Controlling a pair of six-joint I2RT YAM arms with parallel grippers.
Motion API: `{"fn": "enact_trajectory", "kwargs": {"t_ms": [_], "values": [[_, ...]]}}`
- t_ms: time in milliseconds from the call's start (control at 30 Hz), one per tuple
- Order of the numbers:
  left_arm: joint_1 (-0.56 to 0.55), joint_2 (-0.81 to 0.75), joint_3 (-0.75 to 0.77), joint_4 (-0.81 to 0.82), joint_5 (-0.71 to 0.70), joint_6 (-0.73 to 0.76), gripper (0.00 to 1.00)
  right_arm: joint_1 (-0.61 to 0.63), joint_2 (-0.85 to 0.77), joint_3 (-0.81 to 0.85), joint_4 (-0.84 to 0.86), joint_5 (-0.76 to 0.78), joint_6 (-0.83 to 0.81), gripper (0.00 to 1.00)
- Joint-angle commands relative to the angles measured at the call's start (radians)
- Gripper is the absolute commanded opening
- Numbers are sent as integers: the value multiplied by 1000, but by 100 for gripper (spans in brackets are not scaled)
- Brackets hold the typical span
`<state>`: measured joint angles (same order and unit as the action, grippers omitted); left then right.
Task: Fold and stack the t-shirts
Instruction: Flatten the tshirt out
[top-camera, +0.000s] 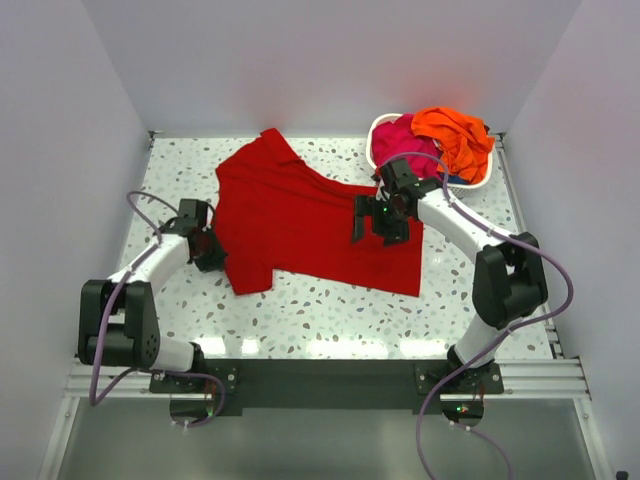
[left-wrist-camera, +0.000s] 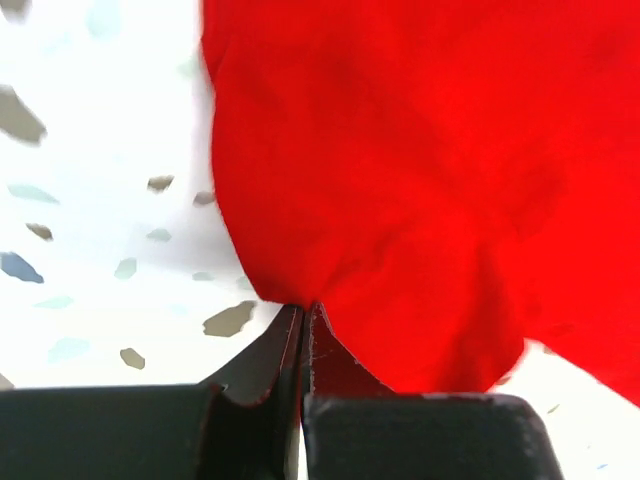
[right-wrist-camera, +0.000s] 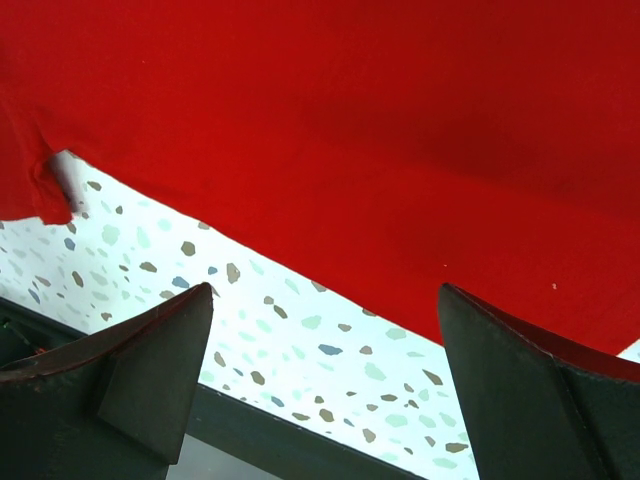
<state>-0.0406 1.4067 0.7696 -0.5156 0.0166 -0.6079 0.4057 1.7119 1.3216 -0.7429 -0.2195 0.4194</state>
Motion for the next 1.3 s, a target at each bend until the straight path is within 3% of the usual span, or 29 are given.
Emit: {"fn": "enact_trajectory", "kwargs": {"t_ms": [0, 200, 300, 533, 633, 1067, 1267], "values": [[-5, 15, 160, -92, -42, 43, 0, 1, -61, 4, 2, 8, -1, 97], [-28, 124, 362, -231, -66, 108, 0, 1, -52, 10, 4, 12, 2, 97], [-74, 193, 430, -236, -60, 108, 5, 1, -40, 14, 4, 9, 5, 97], [-238, 273, 530, -169, 113, 27, 37, 1, -18, 37, -10, 16, -7, 97], [-260, 276, 533, -152, 149, -3, 44, 1, -9, 48, -10, 16, -8, 97], [-242, 176, 445, -207, -39, 20, 48, 1, 34, 70, -9, 2, -14, 97], [-136, 89, 367, -193, -87, -3, 47, 1, 45, 76, -13, -6, -19, 97]]}}
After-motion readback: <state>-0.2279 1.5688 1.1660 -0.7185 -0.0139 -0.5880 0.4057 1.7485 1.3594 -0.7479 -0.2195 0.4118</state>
